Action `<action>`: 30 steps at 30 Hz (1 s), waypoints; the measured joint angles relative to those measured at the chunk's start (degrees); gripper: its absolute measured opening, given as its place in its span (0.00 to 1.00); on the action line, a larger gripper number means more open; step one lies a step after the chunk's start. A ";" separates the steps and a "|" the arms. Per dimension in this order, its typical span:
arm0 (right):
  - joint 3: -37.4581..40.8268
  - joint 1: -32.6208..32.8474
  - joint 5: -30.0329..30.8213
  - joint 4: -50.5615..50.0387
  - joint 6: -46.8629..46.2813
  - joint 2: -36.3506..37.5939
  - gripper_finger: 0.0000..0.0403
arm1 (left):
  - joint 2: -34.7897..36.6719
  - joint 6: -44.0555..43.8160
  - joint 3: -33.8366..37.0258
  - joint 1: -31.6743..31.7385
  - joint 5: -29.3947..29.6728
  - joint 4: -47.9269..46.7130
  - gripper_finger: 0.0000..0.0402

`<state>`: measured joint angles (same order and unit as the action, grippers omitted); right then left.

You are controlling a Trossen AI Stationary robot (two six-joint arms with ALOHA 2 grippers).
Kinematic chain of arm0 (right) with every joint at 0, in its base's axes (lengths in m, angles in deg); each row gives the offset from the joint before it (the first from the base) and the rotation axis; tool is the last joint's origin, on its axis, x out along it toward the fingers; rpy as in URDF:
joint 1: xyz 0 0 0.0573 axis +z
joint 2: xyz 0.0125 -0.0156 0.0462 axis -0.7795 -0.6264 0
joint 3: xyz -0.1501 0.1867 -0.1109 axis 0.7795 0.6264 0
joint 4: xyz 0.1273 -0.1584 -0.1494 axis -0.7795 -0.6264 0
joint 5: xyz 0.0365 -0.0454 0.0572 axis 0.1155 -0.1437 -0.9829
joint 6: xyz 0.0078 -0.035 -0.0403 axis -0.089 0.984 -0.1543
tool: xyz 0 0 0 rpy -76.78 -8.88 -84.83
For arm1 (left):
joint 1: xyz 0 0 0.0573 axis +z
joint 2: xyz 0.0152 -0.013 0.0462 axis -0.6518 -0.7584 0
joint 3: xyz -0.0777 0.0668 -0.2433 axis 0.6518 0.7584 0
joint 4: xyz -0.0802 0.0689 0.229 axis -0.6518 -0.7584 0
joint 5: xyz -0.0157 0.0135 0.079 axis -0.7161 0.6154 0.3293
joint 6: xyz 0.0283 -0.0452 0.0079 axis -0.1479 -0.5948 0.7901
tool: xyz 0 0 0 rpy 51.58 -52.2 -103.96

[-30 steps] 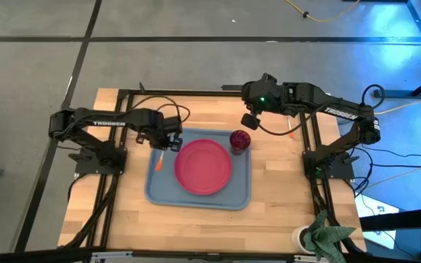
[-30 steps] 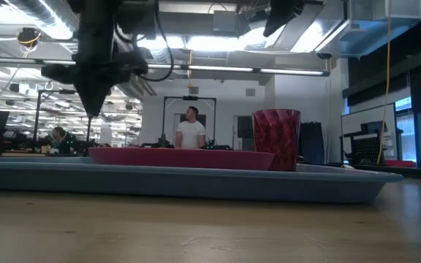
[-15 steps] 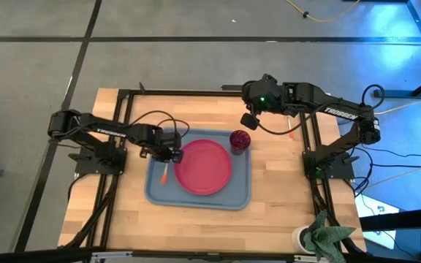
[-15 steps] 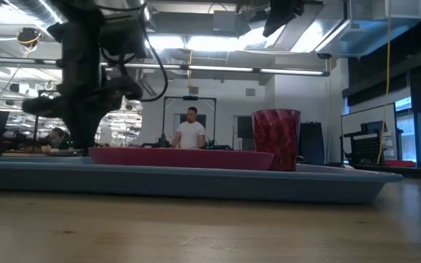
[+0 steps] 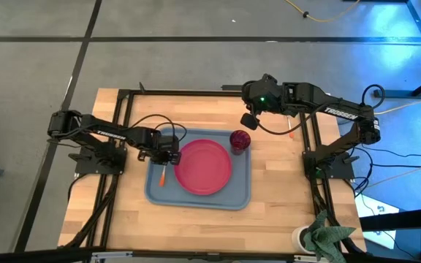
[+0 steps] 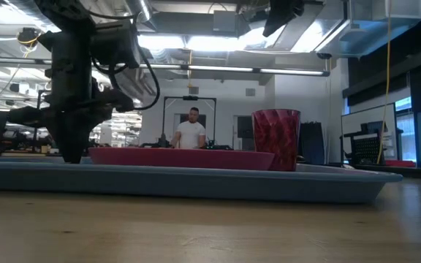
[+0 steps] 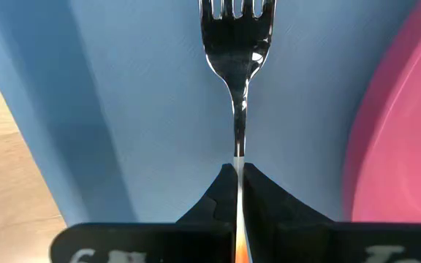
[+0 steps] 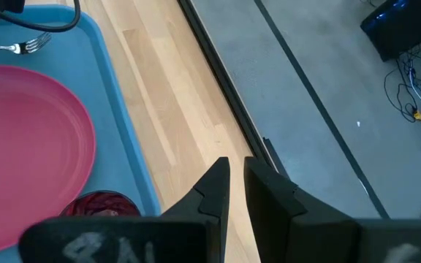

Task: Pick and place plate/cup/fork/spoon on tray
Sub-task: Put the orange fork on the blue serving tray to the left of the red plate

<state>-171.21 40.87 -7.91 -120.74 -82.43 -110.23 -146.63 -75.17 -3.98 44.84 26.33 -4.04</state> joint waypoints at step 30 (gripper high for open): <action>0.00 -0.01 0.00 -0.02 0.04 0.00 0.12 | -0.02 0.20 0.00 0.05 0.11 -5.20 0.10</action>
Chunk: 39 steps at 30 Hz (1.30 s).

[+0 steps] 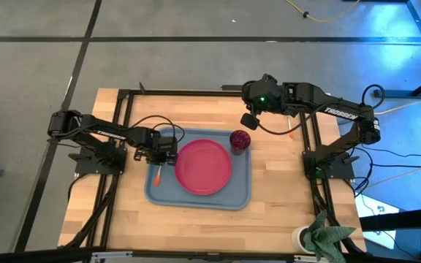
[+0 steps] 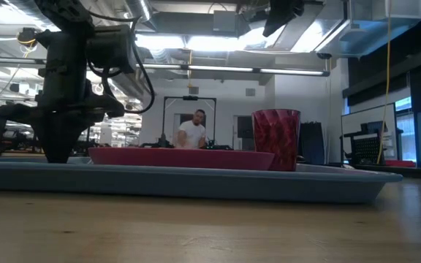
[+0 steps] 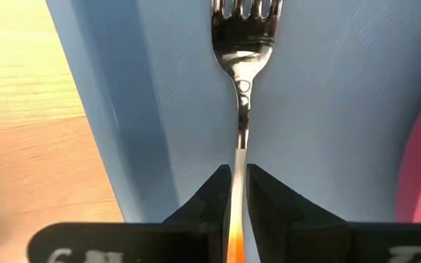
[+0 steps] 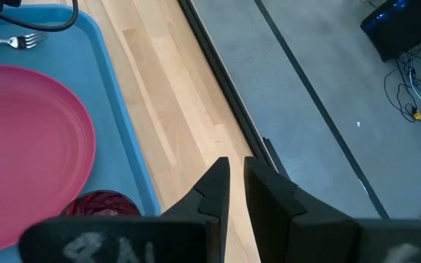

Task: Pick and place plate/cup/fork/spoon on tray
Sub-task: Put the orange fork on the blue serving tray to the left of the red plate, then put the orange spoon on the blue serving tray to the left of the red plate

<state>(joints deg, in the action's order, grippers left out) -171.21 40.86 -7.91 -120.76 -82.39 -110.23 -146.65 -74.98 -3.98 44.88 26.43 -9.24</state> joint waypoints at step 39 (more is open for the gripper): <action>-8.59 -1.26 -0.94 -7.10 -6.67 0.32 0.12 | 2.70 7.89 -23.71 0.55 15.92 -32.76 0.10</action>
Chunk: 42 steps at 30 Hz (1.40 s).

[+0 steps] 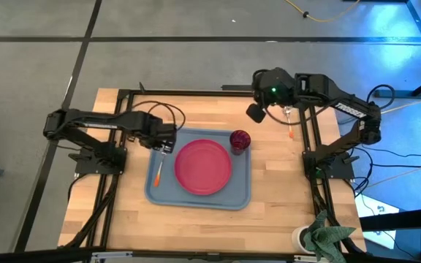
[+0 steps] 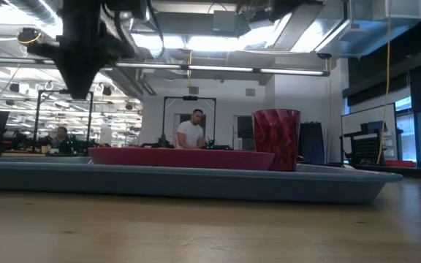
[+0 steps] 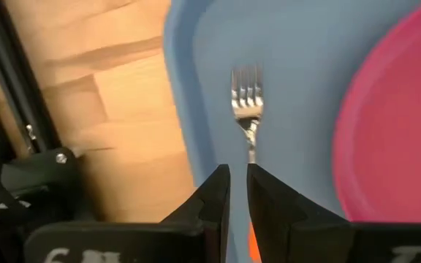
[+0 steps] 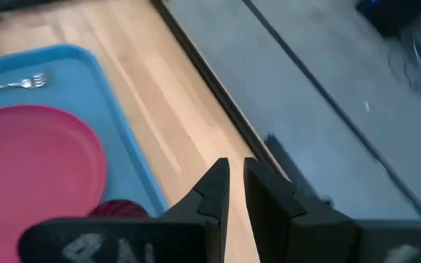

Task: Pick and place plate/cup/fork/spoon on tray
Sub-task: Put the orange spoon on the blue serving tray to the left of the red plate

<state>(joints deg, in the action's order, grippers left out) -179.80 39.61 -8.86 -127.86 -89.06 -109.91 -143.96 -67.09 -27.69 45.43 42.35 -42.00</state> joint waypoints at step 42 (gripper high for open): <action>29.81 -29.03 -18.28 -15.59 -21.96 2.93 0.12 | 13.06 1.77 -1.66 5.50 14.00 -3.80 0.10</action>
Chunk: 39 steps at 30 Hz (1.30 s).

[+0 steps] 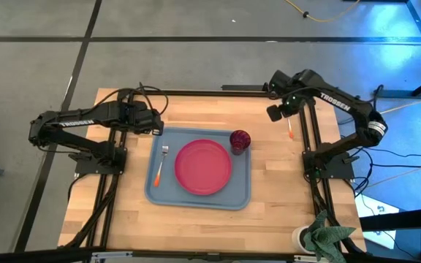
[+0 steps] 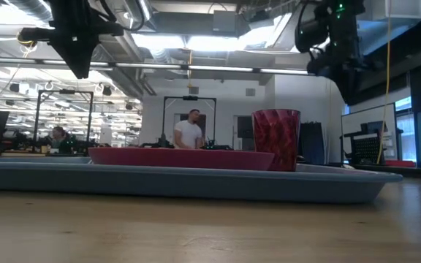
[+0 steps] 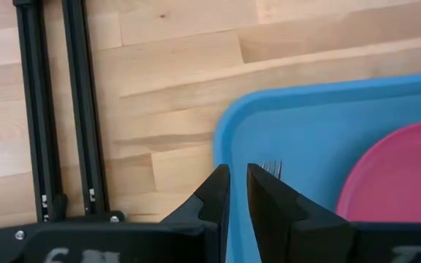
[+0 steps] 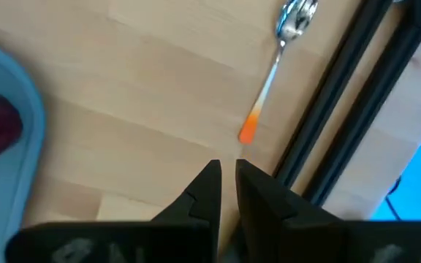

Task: Pick and place plate/cup/fork/spoon on tray
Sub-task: Put the orange spoon on the blue serving tray to the left of the red plate

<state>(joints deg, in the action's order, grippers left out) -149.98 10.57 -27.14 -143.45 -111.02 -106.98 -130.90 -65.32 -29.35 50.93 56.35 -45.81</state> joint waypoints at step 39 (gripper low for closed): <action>10.95 -5.38 -2.09 11.82 -4.49 -0.08 0.23 | 0.00 4.15 0.00 -0.06 0.20 0.26 0.10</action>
<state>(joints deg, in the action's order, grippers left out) -139.03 5.19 -29.22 -131.62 -115.51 -107.05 -130.90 -61.16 -29.35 50.87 56.55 -45.55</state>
